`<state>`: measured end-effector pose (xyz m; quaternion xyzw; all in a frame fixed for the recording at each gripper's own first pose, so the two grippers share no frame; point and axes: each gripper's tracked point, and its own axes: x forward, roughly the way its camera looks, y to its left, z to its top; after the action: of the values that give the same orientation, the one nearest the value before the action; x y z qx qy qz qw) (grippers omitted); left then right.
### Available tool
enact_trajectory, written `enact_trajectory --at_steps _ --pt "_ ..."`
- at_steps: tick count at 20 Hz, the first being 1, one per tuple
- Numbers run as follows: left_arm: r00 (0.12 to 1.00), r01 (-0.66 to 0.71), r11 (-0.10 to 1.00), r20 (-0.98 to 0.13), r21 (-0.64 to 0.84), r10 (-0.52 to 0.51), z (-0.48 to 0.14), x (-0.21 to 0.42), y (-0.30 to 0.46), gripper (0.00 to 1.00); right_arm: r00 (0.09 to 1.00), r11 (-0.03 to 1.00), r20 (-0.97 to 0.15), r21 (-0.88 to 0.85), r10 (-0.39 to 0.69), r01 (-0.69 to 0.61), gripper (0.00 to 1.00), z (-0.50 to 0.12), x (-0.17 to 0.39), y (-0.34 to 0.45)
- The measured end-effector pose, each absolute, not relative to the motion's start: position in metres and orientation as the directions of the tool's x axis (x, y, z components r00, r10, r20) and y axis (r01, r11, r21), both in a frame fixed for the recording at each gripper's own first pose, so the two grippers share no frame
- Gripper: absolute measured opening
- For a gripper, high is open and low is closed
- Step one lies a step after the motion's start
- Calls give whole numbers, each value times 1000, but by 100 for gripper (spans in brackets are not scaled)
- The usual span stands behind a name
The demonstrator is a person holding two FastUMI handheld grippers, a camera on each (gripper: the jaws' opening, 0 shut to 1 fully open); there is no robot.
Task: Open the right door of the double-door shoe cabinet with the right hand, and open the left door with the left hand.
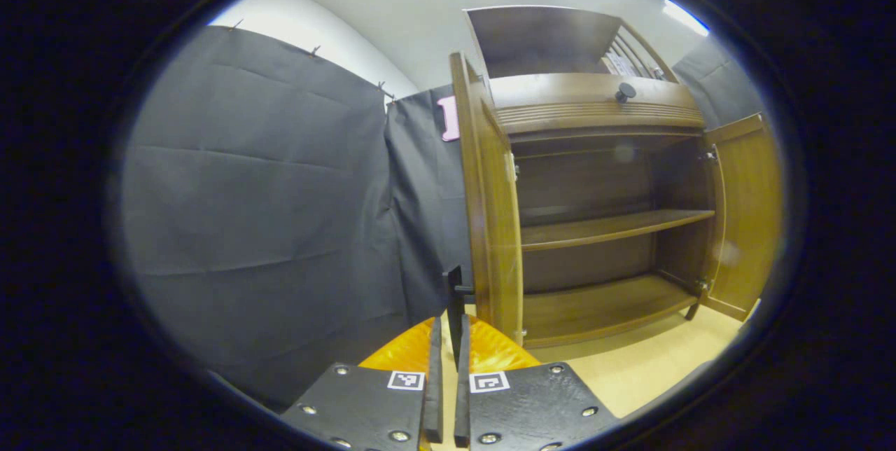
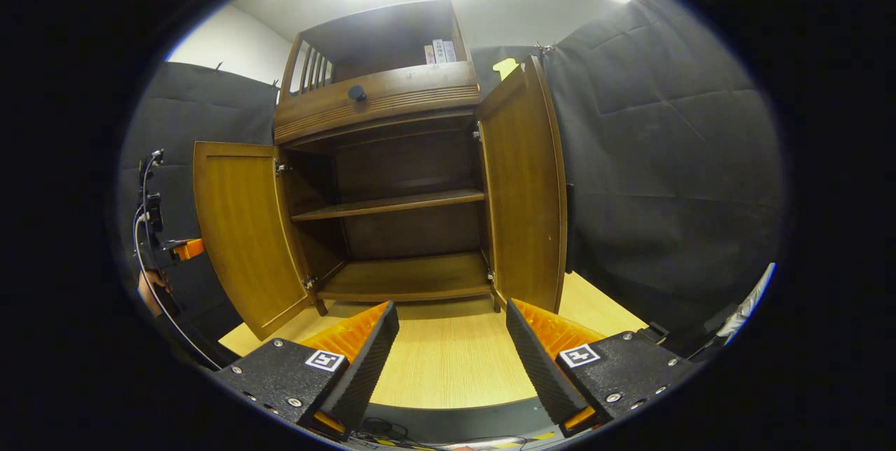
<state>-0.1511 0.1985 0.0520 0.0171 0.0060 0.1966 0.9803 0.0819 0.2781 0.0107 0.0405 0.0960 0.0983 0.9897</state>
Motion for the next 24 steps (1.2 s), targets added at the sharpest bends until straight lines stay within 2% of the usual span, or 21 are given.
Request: enact_trajectory --at_steps 4,9,10,13,14,15,16,17,18,19,20,21,23,24 --pt "930 -365 931 37 10 365 77 -179 173 8 969 977 -145 105 199 -185 96 24 88 287" --pt "957 -274 961 83 -40 277 103 -196 100 7 978 982 -120 103 171 -159 96 34 88 287" --pt "964 -252 967 82 -43 254 103 -198 86 8 979 983 -118 107 165 -152 91 35 89 287" --pt "977 -194 981 82 -25 195 108 -193 52 8 983 985 -112 109 146 -134 91 36 88 287" --pt "980 -178 984 83 -14 178 107 -193 41 8 984 986 -108 102 141 -130 95 37 88 287" --pt "982 -169 986 85 -6 169 106 -193 32 8 986 988 -100 92 136 -127 91 39 86 287" --pt "984 -156 988 86 0 155 105 -194 20 8 987 989 -93 84 133 -125 95 40 86 288" --pt "985 -154 988 83 3 153 103 -196 12 10 987 989 -89 79 133 -126 95 41 86 290" --pt "987 -138 991 80 1 137 98 -198 1 13 987 989 -85 77 135 -129 91 41 85 292" --pt "990 -124 992 74 0 124 96 -198 -8 17 987 988 -84 77 139 -132 95 40 83 294" --pt "992 -110 994 68 -2 110 90 -198 -15 31 987 988 -81 76 140 -134 91 40 82 295" --pt "993 -97 995 61 -3 97 88 -197 -21 45 987 988 -81 73 141 -136 95 40 80 296" --pt "995 -83 996 58 -12 84 84 -196 -23 72 986 988 -80 65 147 -142 96 40 79 299" --pt "994 -89 996 57 -15 89 84 -198 -21 86 986 988 -77 62 146 -142 91 40 78 300"
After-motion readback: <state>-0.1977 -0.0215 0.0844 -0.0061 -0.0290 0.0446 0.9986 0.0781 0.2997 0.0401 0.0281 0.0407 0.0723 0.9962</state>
